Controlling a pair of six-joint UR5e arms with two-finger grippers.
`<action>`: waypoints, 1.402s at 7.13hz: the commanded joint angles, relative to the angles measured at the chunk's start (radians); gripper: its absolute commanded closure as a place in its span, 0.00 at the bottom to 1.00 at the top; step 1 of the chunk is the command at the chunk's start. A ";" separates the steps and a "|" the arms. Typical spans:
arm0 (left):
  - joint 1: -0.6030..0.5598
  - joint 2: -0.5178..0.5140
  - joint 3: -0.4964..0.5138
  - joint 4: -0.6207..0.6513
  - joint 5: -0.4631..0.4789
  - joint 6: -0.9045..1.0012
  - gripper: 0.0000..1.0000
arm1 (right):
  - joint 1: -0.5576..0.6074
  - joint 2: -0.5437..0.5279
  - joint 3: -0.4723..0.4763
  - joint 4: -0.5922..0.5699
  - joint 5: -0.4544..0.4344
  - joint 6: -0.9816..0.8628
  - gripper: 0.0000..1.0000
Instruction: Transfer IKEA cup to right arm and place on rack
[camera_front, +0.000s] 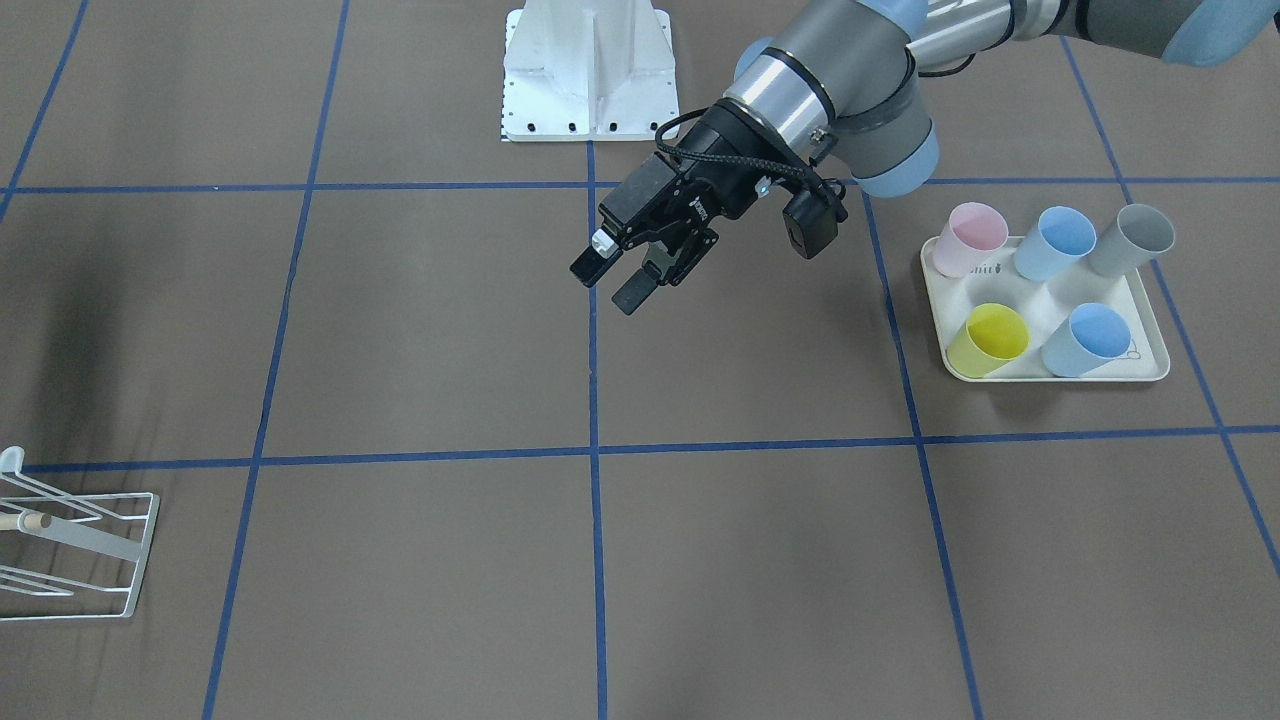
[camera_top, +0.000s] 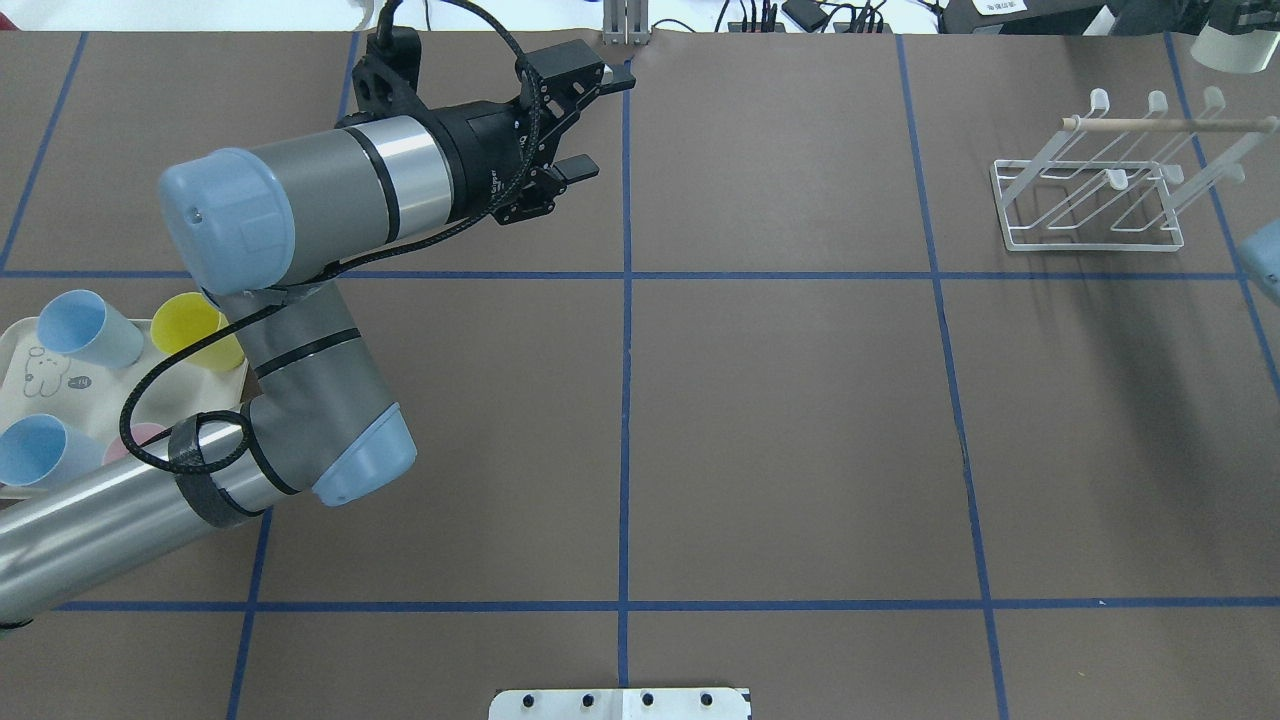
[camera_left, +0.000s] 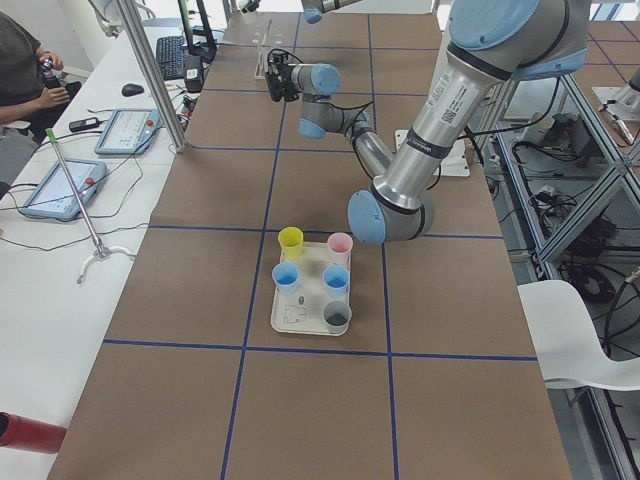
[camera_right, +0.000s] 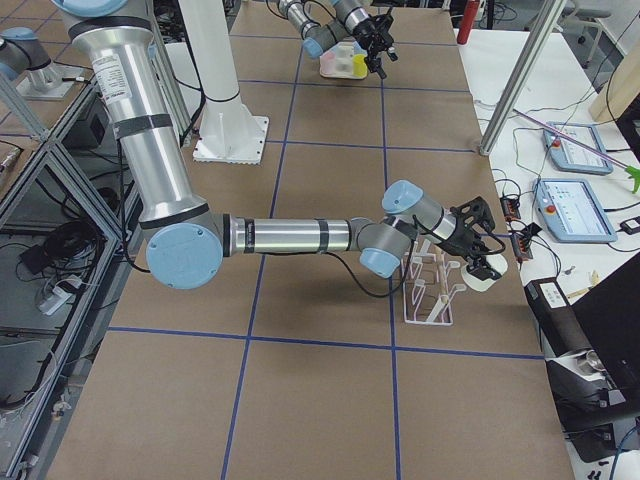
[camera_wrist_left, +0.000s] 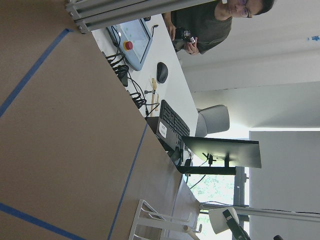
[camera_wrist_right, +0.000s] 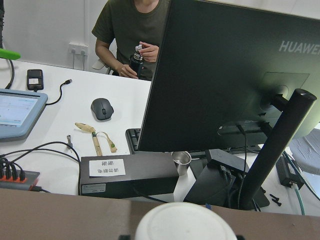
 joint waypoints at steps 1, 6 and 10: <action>0.000 0.001 0.002 -0.001 0.000 -0.002 0.00 | -0.012 -0.014 0.002 0.002 0.003 0.001 1.00; 0.000 0.004 0.002 0.000 0.000 -0.002 0.00 | -0.039 -0.040 -0.027 0.063 0.004 -0.010 1.00; 0.008 0.001 0.002 0.000 0.003 -0.005 0.00 | -0.039 -0.042 -0.034 0.064 0.003 -0.027 1.00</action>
